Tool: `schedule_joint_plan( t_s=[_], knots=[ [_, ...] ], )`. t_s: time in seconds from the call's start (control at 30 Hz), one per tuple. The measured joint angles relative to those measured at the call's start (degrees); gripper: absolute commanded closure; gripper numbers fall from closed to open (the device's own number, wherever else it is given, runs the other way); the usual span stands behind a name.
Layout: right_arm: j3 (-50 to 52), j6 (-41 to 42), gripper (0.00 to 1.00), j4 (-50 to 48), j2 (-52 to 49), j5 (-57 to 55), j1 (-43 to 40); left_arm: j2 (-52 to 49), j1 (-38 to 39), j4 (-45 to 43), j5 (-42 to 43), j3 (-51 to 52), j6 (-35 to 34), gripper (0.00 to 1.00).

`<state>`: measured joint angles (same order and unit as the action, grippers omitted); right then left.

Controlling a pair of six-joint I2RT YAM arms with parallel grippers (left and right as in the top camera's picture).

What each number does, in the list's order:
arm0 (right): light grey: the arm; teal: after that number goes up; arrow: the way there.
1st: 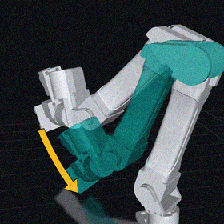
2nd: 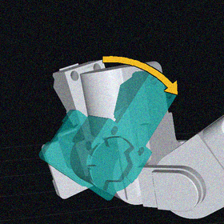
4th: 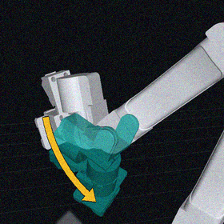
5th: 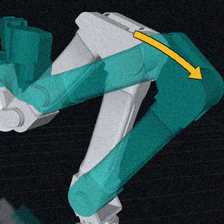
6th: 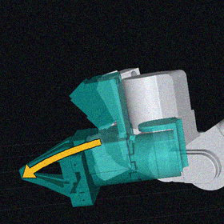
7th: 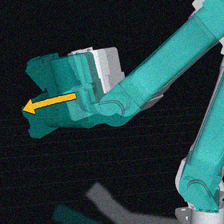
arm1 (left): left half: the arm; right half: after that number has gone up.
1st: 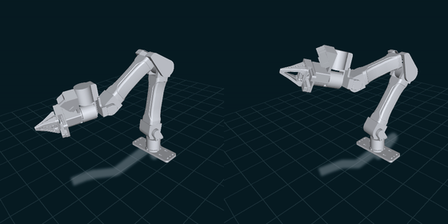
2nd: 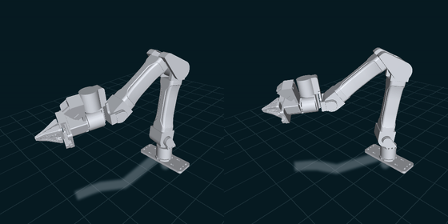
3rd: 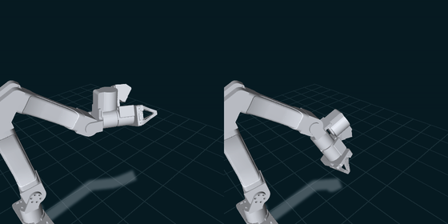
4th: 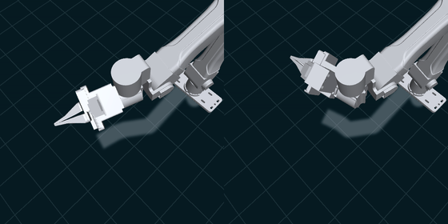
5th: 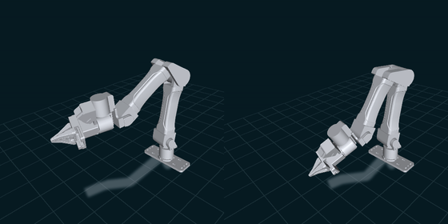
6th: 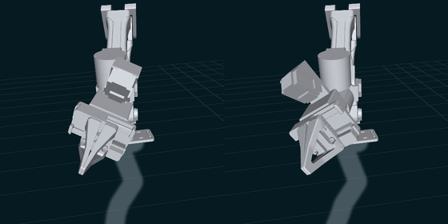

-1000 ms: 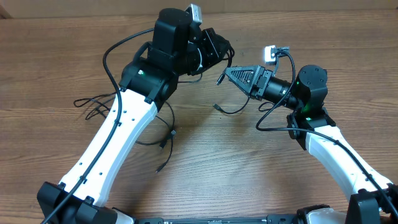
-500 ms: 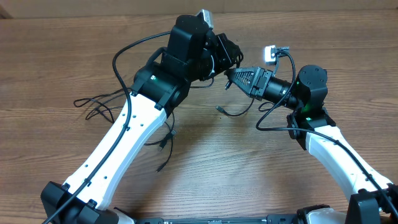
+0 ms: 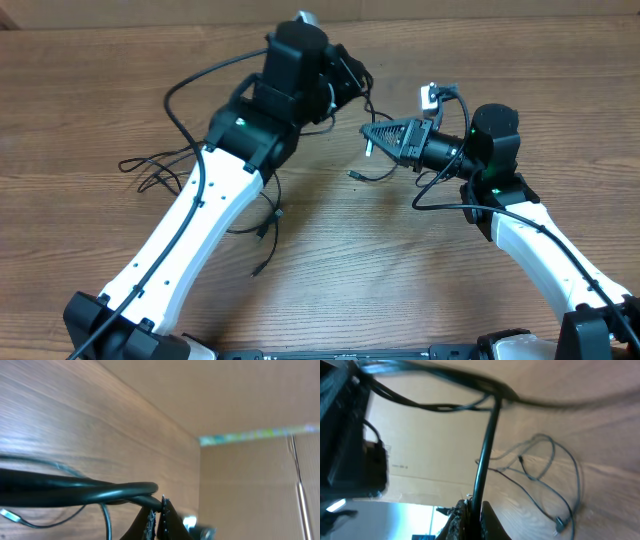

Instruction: Untangle cables

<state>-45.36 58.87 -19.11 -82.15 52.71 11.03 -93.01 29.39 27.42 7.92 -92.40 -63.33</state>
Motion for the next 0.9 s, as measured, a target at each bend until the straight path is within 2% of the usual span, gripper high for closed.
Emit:
schedule_joint_plan(
  t_s=[0.33, 0.37, 0.4, 0.43, 0.47, 0.5, 0.57, 0.9],
  knots=[
    [0.0, -10.5, 0.94, 18.4, 0.0, 0.8, 0.2, 0.0, -10.3, 1.5, -0.3, 0.0, -4.5, 0.96],
    [0.0, -11.5, 0.85, 19.4, 0.0, 0.7, 0.2, 0.0, -11.5, 1.5, 0.6, 0.0, -4.8, 0.96],
    [0.0, -12.3, 0.70, 20.5, 0.0, 0.3, 0.3, 0.0, -12.3, 1.7, 1.6, 0.0, -5.0, 0.95],
    [0.0, -13.2, 0.55, 21.4, 0.0, -0.3, 0.3, 0.0, -12.9, 1.9, 2.5, 0.0, -5.2, 0.96],
    [0.0, -13.8, 0.34, 22.3, 0.0, -1.2, 0.3, 0.0, -13.6, 2.4, 3.6, 0.0, -5.3, 0.96],
    [0.0, -14.4, 0.17, 22.4, 0.0, -1.8, 0.3, 0.0, -14.0, 2.6, 4.2, 0.0, -5.4, 0.96],
    [0.0, -15.1, 0.01, 22.5, 0.0, -2.9, 0.3, 0.0, -14.4, 3.3, 6.1, 0.0, -5.4, 0.96],
    [0.0, -18.5, 0.00, 18.4, 0.0, -5.7, 0.3, 0.0, -14.4, 6.6, 17.5, 0.0, -3.2, 0.96]
  ],
)
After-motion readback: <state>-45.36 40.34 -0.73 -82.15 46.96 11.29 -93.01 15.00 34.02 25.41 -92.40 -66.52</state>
